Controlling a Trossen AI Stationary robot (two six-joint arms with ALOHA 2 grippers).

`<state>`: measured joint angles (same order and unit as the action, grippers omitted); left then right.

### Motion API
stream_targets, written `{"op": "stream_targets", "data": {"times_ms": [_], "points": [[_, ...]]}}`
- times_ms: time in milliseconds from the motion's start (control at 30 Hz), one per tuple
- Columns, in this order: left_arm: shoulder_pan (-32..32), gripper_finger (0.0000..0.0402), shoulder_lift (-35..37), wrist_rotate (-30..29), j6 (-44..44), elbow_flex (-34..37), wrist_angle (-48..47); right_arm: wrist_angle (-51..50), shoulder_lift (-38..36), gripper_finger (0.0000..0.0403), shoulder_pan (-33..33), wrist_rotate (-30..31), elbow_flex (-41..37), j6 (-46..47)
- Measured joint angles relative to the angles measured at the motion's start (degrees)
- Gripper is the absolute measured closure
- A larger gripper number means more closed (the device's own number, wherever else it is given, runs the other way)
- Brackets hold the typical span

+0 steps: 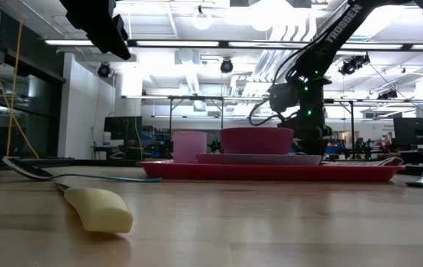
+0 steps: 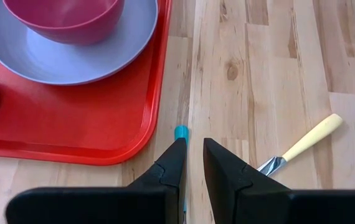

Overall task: Set up tray
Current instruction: Put the napkin on the red tray to the right of the purple plate

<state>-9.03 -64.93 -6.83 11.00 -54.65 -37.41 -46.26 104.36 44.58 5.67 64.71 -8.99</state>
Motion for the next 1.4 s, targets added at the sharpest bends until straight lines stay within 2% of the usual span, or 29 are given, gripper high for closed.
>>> {"op": "stream_targets", "data": {"times_ms": [433,667,767,900,1167,1400], "points": [[0.0,0.0316,0.0,0.9,0.6,0.0,0.1,-10.2,-0.1,0.0265,0.0,-1.4,6.4,0.0],[0.0,0.0316,0.0,3.0,1.3,0.0,0.0,-18.0,-0.1,0.0265,0.0,-6.4,2.6,2.9],[0.0,0.0316,0.0,3.0,1.1,0.0,0.0,-18.1,-0.1,0.0265,0.0,-9.3,-0.1,5.2],[0.0,0.0316,0.0,2.9,0.9,0.0,-0.1,-16.2,-0.4,0.0265,-0.3,-10.2,-3.4,6.6],[0.0,0.0316,0.0,2.8,0.8,0.0,-0.1,-8.4,-4.4,0.0265,-2.7,-8.7,-7.1,8.6],[0.0,0.0316,0.0,2.8,0.8,0.0,0.0,-7.4,-5.8,0.0265,-3.0,-7.2,-6.8,8.6]]}}
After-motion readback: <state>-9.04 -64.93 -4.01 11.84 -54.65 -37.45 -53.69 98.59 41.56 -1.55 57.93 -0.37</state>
